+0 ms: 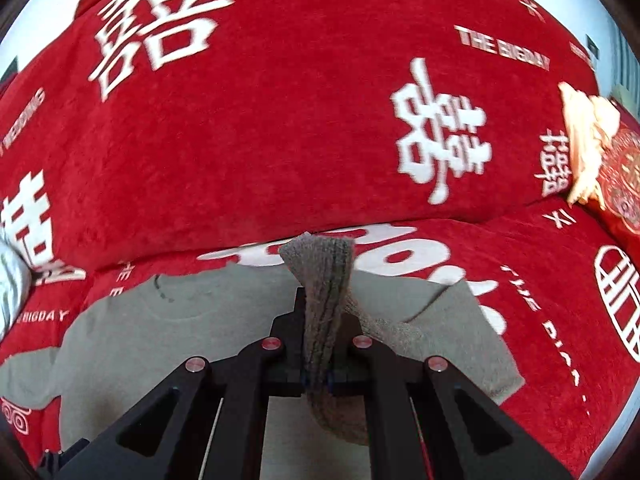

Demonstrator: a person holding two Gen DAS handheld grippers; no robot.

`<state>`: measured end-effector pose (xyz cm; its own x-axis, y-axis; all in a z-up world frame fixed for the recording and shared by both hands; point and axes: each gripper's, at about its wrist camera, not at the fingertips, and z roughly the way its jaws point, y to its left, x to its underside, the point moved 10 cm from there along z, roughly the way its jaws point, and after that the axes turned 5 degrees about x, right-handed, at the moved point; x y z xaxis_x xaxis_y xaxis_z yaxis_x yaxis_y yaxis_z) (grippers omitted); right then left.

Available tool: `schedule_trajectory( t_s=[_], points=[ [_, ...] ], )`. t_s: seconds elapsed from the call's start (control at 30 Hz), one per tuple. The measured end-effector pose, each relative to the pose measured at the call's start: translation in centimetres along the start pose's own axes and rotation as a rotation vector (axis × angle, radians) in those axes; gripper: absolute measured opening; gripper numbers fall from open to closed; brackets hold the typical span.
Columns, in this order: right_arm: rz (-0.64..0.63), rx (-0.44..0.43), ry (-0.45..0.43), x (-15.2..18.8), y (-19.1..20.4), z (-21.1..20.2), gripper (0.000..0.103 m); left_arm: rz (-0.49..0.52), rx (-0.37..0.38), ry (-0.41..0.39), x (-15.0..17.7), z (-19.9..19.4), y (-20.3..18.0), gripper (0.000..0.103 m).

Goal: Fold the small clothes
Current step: 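Lift the cuff with the right gripper and carry it across the sweatshirt body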

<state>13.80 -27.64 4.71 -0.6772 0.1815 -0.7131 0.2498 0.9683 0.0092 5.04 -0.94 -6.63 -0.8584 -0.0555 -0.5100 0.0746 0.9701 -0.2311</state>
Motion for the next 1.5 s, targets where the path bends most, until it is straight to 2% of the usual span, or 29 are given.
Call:
schedule_trajectory(
  t_s=[0.5,0.73,1.0,1.5],
  points=[
    [-0.138,-0.087,0.015,1.8,11.1,0.5,0.006,-0.059,-0.007,-0.013,0.9,-1.6,4.3,0.103],
    [-0.181,-0.137,0.024,2.5,15.5,0.4,0.006,-0.089,0.021,-0.030,1.0,-3.1,5.6,0.103],
    [-0.256,-0.210,0.030,4.1,21.4,-0.4,0.006,-0.130,0.019,-0.066,1.2,-5.3,7.8,0.103],
    [-0.340,-0.234,0.092,8.2,25.5,1.0,0.007,-0.161,0.015,-0.095,1.2,-7.1,9.7,0.103]
  ],
)
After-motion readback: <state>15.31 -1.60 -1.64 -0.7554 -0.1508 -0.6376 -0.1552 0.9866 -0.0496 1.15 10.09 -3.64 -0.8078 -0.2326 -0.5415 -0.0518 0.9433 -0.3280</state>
